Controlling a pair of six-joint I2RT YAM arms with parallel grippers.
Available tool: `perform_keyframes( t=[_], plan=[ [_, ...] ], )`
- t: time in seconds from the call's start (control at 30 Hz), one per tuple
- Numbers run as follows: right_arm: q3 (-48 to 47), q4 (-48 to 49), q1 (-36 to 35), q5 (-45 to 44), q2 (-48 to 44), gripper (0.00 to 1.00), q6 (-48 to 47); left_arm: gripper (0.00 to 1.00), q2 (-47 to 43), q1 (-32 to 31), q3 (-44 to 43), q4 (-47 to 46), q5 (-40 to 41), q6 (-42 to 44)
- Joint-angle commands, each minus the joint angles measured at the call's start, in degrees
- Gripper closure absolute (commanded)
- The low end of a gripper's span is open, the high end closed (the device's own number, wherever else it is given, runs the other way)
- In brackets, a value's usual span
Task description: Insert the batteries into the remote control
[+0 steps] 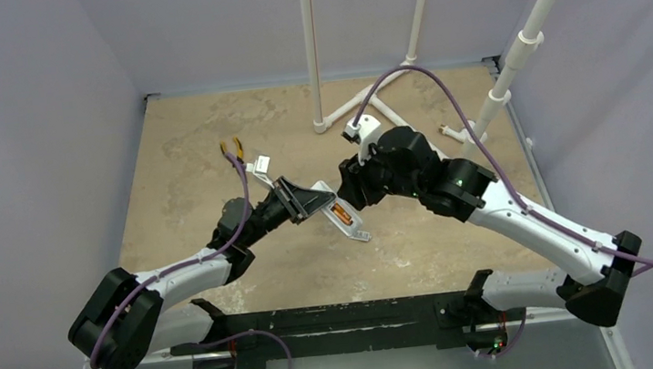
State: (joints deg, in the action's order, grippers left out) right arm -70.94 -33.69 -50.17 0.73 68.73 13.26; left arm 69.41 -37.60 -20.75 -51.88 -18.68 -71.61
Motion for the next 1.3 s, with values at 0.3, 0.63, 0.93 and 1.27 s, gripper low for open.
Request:
perform_keyframes(
  t=[0.3, 0.63, 0.93, 1.27],
  plan=[
    [14.4, 16.5, 0.3, -4.3, -17.8, 0.38, -25.9, 1.00, -7.1, 0.7, -1.1, 6.6, -7.9, -0.9],
    [11.4, 9.2, 0.3, 21.7, -17.8, 0.32, -43.4, 1.00, -11.8, 0.6, -0.5, 14.5, -7.8, 0.3],
    [14.1, 5.4, 0.3, 37.4, -17.6, 0.49, -56.8, 1.00, -11.7, 0.7, 0.8, 11.6, -7.1, -0.7],
    [19.3, 10.5, 0.3, 42.7, -19.2, 0.73, -57.3, 1.00, -11.2, 0.7, 0.5, 10.3, -7.6, -1.2]
  ],
)
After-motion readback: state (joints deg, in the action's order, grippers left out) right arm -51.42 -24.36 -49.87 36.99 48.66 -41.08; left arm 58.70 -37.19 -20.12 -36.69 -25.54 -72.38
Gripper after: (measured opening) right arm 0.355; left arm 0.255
